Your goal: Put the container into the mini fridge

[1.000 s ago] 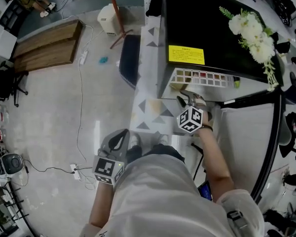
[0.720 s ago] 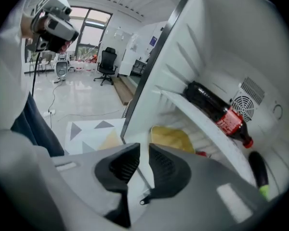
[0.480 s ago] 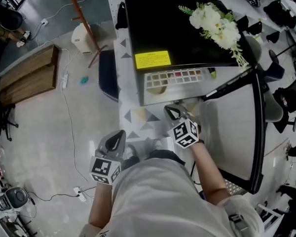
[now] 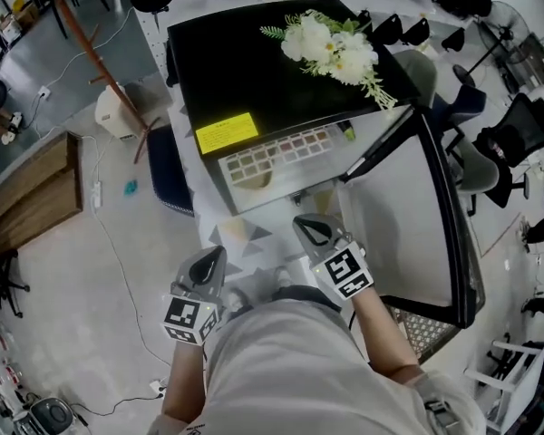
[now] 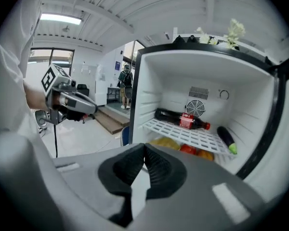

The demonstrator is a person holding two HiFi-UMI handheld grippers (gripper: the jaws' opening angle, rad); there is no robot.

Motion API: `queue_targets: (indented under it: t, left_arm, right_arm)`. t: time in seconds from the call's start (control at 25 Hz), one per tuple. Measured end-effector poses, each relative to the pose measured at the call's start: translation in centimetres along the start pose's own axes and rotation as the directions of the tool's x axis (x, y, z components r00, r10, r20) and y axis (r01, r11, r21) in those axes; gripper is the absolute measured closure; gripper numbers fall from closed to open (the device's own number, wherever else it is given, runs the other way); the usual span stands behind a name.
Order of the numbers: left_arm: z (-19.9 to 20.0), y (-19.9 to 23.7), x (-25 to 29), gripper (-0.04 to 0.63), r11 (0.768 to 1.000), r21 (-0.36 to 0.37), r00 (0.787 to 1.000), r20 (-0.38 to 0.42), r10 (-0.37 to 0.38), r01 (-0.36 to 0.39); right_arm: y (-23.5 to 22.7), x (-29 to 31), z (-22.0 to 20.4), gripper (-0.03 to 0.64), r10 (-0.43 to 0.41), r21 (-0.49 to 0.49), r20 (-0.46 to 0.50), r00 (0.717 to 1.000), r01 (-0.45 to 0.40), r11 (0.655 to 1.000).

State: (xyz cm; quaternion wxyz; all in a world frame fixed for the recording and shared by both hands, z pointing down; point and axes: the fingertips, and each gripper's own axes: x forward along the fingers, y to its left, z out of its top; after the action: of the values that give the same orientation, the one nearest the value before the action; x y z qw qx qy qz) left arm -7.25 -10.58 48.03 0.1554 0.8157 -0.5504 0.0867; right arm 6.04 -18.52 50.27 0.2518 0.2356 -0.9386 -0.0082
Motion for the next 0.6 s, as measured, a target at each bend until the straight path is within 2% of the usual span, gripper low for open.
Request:
queue_targets:
  t: [0.16,0.32,0.6]
  left_arm:
    - [0.9,-0.7,1.1,0.592,0.998,0.019,0.998,0.007,-0.057,0.057]
    - [1.7,-1.7,1.8,0.592,0.993,0.023,0.994,0.014,-0.113,0.112]
    - [3.1,-3.1,2.5,0.592,0.981,0.046,0.980,0.045,-0.192,0.190]
  right_arm:
    - [-0.1,-2.7,1.4,0.614,-0.040,0.079,0.080,0.996,0.033,0.996]
    - [-0.2,-5.1,1.9,0.614,-0.100,0.132,0.120,0.988,0.083,0.988]
    - [-0.2,-8.0,2.9,0.614,-0.154,0.178,0.185,0.970,0.121,0.977]
